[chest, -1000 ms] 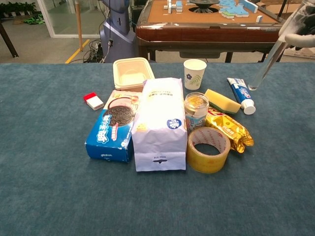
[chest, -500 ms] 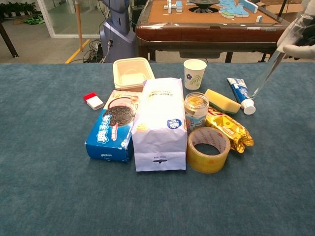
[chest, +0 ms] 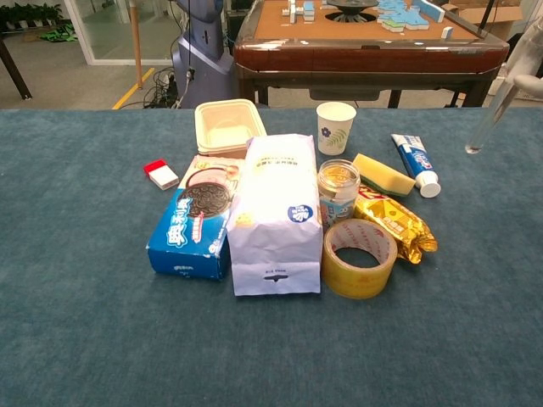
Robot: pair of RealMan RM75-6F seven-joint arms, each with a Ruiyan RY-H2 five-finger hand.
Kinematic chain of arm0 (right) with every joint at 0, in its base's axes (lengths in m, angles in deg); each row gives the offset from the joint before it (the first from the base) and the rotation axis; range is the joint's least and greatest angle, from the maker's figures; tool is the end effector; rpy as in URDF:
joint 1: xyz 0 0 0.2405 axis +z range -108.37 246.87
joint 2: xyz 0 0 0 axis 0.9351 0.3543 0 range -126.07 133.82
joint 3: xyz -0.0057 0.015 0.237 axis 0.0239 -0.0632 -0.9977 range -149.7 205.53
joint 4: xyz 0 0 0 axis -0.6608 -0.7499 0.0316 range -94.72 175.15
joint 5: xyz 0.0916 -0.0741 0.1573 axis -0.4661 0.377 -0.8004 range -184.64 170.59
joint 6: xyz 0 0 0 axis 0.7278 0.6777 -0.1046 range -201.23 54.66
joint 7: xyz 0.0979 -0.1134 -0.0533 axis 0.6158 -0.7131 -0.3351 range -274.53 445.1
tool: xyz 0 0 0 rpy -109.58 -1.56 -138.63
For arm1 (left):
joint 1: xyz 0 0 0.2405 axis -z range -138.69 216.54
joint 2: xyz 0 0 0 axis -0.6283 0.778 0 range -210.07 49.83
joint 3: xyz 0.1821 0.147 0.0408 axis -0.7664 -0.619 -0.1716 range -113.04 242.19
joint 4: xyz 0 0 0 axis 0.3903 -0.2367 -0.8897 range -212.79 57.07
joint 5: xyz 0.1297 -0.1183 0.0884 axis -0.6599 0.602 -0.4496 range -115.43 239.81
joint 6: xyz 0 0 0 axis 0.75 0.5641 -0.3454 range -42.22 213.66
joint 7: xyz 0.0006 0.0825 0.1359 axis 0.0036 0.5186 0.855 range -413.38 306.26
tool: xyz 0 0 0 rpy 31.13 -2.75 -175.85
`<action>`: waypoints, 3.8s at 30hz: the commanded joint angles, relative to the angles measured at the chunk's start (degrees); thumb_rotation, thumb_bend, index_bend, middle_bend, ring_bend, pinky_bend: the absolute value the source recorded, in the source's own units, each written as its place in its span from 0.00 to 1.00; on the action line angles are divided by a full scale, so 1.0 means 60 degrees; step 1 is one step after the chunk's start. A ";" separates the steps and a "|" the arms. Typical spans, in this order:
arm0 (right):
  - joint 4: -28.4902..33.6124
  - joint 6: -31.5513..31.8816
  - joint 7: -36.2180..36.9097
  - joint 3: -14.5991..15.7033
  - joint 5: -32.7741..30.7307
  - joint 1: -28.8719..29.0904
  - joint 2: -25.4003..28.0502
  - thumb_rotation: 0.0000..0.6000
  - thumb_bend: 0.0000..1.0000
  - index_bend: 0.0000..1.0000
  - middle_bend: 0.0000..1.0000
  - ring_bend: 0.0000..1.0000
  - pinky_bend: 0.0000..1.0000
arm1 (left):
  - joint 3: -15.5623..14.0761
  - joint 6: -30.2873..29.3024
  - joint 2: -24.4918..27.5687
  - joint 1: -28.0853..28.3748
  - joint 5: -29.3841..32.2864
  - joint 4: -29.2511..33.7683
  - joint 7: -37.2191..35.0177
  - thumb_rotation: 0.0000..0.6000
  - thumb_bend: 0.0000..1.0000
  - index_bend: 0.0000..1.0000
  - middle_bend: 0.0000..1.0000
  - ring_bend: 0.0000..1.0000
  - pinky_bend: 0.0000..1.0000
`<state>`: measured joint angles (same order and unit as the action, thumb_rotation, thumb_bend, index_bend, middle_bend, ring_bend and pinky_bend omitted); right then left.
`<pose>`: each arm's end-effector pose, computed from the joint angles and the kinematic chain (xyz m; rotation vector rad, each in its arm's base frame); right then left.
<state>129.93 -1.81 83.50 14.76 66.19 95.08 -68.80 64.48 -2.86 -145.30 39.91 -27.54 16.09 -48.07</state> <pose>-0.2124 -0.3215 0.1265 1.4287 -0.9333 1.1239 -0.2851 0.1635 0.1529 -1.4142 -0.8741 -0.8590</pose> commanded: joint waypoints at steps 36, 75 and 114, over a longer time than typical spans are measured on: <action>0.1170 -0.1073 0.3356 -0.0285 -0.0587 -0.0490 0.0298 1.00 0.55 0.68 0.52 0.42 0.35 | -0.0033 0.0042 -0.0001 0.0004 0.0054 -0.0010 -0.0020 1.00 0.25 0.11 0.07 0.08 0.00; 0.1648 -0.1748 0.5174 -0.0541 0.0339 0.0029 -0.0274 1.00 0.55 0.68 0.53 0.42 0.35 | -0.0053 0.0158 0.0004 0.0051 0.0114 0.0043 0.0071 1.00 0.25 0.11 0.07 0.08 0.00; -0.0221 -0.2884 0.2412 -0.0249 -0.0807 0.1850 -0.2563 1.00 0.53 0.62 0.37 0.23 0.23 | -0.0084 0.0054 -0.0073 -0.0224 0.0385 -0.0538 -0.0573 1.00 0.25 0.11 0.07 0.08 0.00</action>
<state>128.90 -18.78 98.26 12.99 61.47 105.96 -83.92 63.97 -2.54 -145.74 38.57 -25.24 12.88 -51.49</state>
